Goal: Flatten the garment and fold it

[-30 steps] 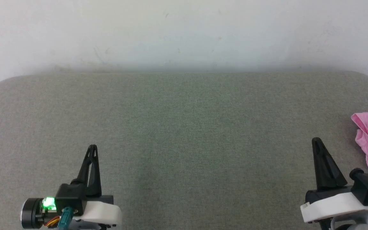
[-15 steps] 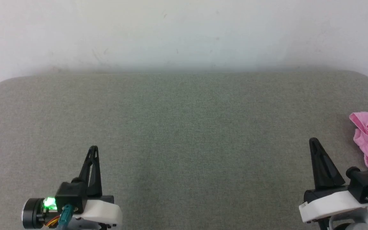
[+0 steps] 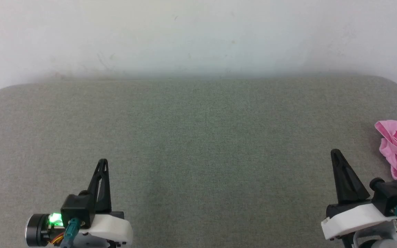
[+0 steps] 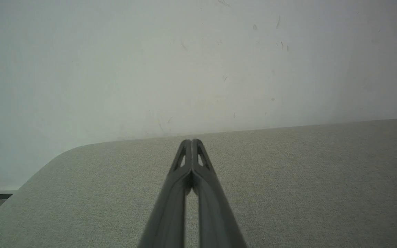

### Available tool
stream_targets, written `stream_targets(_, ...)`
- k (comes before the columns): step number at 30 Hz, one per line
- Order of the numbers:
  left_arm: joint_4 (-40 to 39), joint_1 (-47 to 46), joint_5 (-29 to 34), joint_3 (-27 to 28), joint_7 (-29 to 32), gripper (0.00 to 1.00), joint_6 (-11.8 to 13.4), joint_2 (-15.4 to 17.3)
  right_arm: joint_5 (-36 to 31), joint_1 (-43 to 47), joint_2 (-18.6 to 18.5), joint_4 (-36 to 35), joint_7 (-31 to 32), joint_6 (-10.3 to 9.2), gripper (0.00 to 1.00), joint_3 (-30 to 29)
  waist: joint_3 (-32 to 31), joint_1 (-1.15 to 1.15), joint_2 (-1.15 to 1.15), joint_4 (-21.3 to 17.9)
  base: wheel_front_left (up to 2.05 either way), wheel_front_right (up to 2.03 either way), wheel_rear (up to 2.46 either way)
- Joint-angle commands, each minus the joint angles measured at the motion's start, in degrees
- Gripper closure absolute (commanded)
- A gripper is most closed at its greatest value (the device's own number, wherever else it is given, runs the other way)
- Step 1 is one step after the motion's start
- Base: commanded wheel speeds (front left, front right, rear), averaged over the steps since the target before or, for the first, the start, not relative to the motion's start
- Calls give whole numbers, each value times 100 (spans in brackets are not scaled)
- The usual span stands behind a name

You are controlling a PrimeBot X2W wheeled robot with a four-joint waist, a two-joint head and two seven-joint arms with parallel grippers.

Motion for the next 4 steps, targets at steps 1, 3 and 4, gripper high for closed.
stream_targets(1,16,-109,52,47,50,100,-49,-41,-57,-66,15,4,45,-5,100,8,-1,0,0,-4,0,0,0)
stream_targets(3,19,-114,55,55,73,100,-64,-51,-70,-71,15,4,68,-5,100,12,-3,0,0,-9,0,0,0)
stream_targets(4,21,-117,56,59,85,100,-71,-55,-76,-74,15,4,80,-5,100,14,-4,0,0,-12,0,0,0)
